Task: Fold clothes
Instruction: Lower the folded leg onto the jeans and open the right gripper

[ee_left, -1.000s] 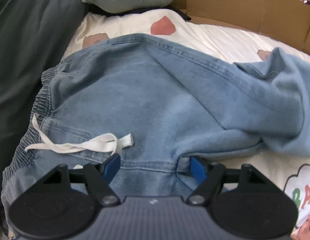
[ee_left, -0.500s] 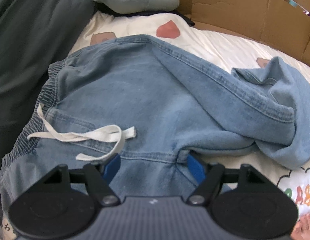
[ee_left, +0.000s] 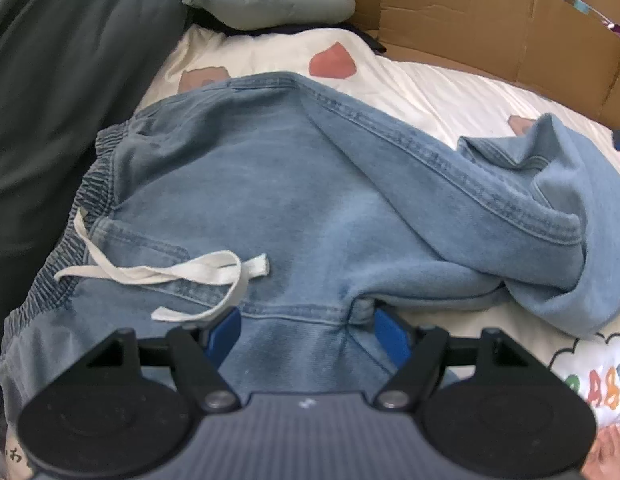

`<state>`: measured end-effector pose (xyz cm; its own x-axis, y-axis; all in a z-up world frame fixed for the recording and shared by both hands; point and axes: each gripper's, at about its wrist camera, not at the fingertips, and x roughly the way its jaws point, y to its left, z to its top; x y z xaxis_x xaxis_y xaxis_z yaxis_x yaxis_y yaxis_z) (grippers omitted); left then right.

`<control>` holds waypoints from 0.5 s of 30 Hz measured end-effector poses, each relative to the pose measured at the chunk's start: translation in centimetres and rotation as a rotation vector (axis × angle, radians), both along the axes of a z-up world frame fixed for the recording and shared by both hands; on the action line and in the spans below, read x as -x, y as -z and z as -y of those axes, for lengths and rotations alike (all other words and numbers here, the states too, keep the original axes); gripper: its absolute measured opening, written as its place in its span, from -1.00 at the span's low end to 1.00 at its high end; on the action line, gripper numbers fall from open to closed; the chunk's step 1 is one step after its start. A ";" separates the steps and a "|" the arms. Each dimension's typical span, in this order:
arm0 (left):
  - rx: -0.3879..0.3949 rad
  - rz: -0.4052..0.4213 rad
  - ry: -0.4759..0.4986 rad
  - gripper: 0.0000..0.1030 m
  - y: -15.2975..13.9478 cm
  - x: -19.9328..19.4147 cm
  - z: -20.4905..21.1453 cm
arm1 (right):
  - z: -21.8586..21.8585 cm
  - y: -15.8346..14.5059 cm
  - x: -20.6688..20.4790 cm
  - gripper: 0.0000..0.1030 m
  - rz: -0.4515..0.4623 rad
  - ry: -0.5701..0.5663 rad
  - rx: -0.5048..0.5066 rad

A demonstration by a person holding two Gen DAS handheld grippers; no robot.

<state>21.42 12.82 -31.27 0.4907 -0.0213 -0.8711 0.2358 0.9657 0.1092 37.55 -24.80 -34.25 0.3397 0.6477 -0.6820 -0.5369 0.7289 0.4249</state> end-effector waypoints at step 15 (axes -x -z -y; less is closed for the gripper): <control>0.065 -0.005 -0.019 0.47 -1.1 -0.8 0.9 | -8.3 3.5 -2.2 0.12 -0.133 -0.260 0.038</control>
<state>22.23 11.90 -30.16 0.4871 -0.0684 -0.8706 0.2180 0.9749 0.0454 39.72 -16.54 -37.74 0.0717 0.6742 -0.7350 -0.6488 0.5912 0.4790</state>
